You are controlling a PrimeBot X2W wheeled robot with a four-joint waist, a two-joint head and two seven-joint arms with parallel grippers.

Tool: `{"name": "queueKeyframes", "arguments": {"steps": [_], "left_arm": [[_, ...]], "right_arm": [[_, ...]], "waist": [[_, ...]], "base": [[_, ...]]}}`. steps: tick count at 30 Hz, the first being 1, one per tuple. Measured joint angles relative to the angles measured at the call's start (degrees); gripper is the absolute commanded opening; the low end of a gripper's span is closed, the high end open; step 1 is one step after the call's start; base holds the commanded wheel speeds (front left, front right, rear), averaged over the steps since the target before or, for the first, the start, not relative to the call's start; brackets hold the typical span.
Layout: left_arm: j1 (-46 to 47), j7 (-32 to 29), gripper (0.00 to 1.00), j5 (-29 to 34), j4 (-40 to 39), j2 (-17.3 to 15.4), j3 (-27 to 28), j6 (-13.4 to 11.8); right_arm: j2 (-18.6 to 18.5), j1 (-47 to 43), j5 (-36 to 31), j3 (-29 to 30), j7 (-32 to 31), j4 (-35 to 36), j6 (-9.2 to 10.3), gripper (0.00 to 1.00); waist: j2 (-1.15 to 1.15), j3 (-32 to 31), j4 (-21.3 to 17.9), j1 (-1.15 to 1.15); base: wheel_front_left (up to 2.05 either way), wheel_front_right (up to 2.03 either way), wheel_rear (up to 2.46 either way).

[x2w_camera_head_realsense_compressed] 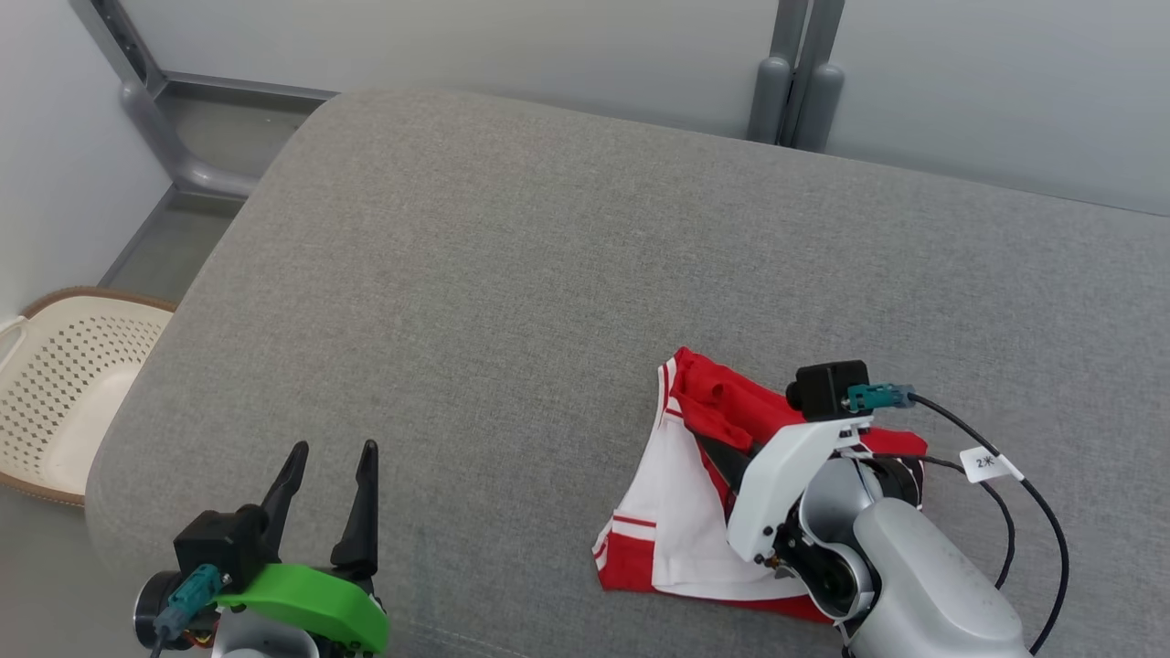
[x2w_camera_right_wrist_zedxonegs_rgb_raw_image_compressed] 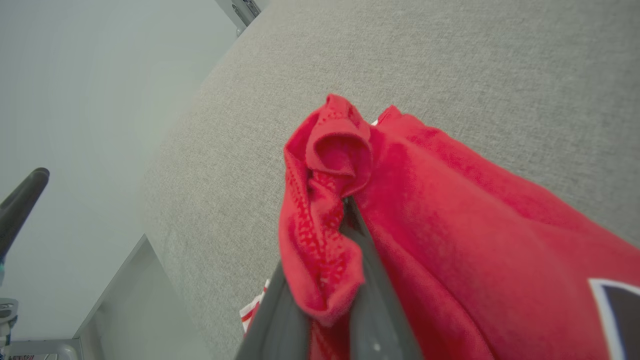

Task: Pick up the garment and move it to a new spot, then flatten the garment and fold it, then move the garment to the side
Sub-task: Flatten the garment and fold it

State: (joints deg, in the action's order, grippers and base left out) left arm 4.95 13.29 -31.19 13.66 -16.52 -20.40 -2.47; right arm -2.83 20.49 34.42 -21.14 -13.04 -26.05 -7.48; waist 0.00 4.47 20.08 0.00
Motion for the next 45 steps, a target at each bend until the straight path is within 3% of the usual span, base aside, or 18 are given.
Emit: {"name": "queueKeyframes", "arguments": {"steps": [4, 5, 7, 11, 16, 24, 29, 34, 45], "left_arm": [[0.4, 0.2, 1.0, 0.0, 0.7, 0.3, -0.1, 0.2], [0.4, 0.2, 1.0, 0.0, 0.8, 0.3, -0.1, 0.2], [0.4, 0.2, 1.0, -0.1, 1.1, 0.3, -0.1, 0.2], [0.4, 0.2, 1.0, -0.4, 1.4, 0.1, -0.1, 0.2], [0.3, 0.3, 1.0, -0.5, 1.5, -0.1, 0.0, 0.0], [-0.6, 0.4, 1.0, -0.8, 1.1, -0.1, -0.1, -0.5], [-1.3, 0.9, 1.0, -0.8, 0.1, -0.1, 0.6, -0.9], [-2.2, 1.5, 1.0, 0.0, -1.7, 0.2, 2.4, -1.6], [-3.8, 1.7, 1.0, 5.5, -5.5, 2.4, 6.9, -1.3]], "right_arm": [[0.0, 1.9, 1.3, -2.2, 1.9, -4.1, -0.01, 0.0], [0.0, 2.4, 1.5, -2.7, 2.1, -5.4, -0.01, 0.3], [0.0, 3.1, 2.1, -3.8, 2.9, -7.0, -0.01, 1.0], [0.0, 4.3, 4.3, -6.0, 5.8, -7.4, 0.0, 1.0], [-0.3, 4.6, 8.6, -7.6, 8.7, -1.5, -0.01, 1.0], [-9.0, 2.5, 11.6, 1.0, 14.1, 10.0, -0.01, 1.0], [-13.8, -1.8, 8.3, 8.6, 17.2, 13.5, -0.01, 1.0], [-15.6, -6.5, 2.7, 12.5, 20.4, 16.6, -0.01, 1.0], [-12.2, -13.9, -8.4, 15.7, 25.4, 15.6, -0.01, 1.0]], "waist": [[0.0, 0.8, 0.5, 0.0], [0.0, 0.9, 0.5, 0.0], [0.0, 0.8, 0.2, 0.0], [0.0, 0.2, -0.7, 0.0], [0.0, -0.7, -2.4, 0.0], [0.0, -2.6, -5.2, 0.0], [0.0, -3.5, -6.8, 0.0], [0.0, -4.2, -9.3, 0.0], [0.0, -5.4, -15.7, 0.0]], "base": [[0.0, 0.0, 0.0], [0.0, 0.0, 0.0], [0.0, 0.0, 0.0], [0.0, 0.0, 0.0], [0.0, 0.0, 0.0], [0.0, 0.0, 0.0], [0.0, 0.0, 0.0], [0.0, 0.0, 0.0], [0.0, 0.0, 0.0]]}}
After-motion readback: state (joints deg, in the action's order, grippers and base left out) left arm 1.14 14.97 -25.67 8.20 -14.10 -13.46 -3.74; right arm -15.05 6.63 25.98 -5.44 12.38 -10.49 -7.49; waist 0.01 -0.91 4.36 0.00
